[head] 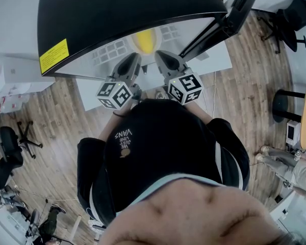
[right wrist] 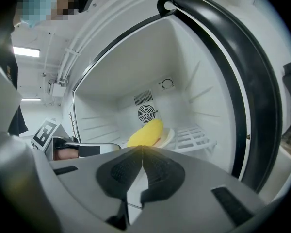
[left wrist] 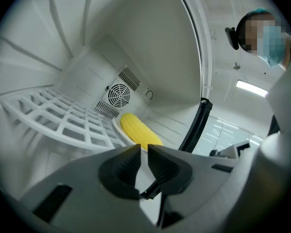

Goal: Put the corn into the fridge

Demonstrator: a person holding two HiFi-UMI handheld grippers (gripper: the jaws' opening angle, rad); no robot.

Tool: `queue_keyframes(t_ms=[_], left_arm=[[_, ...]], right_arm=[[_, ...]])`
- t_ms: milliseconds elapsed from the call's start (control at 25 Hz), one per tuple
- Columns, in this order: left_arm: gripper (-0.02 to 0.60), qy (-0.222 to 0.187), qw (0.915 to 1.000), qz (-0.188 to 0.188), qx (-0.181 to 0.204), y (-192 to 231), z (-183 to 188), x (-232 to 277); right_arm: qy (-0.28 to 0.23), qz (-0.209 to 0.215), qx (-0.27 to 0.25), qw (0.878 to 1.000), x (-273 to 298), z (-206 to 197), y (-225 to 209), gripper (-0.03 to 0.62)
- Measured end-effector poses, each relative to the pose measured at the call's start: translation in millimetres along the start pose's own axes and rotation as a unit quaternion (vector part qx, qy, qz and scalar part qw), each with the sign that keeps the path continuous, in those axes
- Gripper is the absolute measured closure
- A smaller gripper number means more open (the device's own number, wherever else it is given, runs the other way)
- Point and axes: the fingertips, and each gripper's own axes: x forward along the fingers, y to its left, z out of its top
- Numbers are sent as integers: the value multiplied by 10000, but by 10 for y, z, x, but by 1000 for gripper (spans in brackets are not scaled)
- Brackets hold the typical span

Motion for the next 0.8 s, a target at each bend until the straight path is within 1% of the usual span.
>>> queue_keyframes(t_ms=[800], left_arm=[[529, -70, 9999, 131, -43, 125, 86, 80]], right_arm=[[-93, 227, -101, 9996, 260, 137, -62, 580]])
